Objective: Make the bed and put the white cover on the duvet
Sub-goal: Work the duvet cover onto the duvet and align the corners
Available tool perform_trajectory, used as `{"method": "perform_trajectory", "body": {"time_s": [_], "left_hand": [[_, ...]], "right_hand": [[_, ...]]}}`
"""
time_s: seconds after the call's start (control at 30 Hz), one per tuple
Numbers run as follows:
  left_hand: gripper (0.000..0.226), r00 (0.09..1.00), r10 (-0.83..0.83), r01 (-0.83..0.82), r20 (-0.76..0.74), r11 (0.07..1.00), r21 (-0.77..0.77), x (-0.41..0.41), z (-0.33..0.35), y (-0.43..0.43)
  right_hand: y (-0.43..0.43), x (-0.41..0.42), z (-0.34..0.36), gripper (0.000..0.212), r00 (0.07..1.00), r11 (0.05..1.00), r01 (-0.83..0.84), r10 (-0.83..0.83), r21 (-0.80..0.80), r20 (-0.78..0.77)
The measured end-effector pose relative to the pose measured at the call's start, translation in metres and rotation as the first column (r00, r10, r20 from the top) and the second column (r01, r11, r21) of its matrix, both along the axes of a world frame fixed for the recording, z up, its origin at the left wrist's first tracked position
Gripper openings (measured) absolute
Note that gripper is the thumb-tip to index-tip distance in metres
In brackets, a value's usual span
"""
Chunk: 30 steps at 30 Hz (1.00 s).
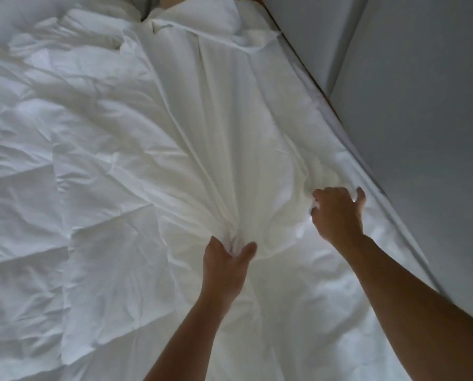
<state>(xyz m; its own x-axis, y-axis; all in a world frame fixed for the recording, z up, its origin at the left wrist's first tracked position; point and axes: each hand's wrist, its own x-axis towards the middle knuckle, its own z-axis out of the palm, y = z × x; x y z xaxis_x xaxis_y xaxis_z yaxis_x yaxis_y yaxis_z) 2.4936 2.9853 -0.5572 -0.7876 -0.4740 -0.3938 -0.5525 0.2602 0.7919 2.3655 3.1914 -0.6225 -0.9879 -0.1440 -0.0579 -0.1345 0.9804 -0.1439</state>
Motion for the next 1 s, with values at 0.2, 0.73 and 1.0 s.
{"method": "perform_trajectory", "body": {"time_s": [0.2, 0.73, 1.0], "left_hand": [[0.050, 0.993, 0.024, -0.010, 0.115, 0.993, -0.119, 0.016, -0.005, 0.003], [0.058, 0.980, -0.065, 0.022, 0.186, 0.975, 0.222, 0.078, 0.090, 0.004], [0.051, 0.973, -0.050, -0.025, 0.224, 0.948, 0.318, 0.111, 0.142, 0.039]], "right_hand": [[0.001, 0.067, 0.030, 0.039, 0.983, 0.954, -0.085, 0.034, -0.289, -0.178], [0.031, 0.207, 0.141, 0.063, 0.931, 0.930, -0.359, 0.363, -0.082, 0.042], [0.085, 0.251, 0.218, 0.030, 0.935, 0.965, -0.240, 0.202, 0.103, 0.291]]}}
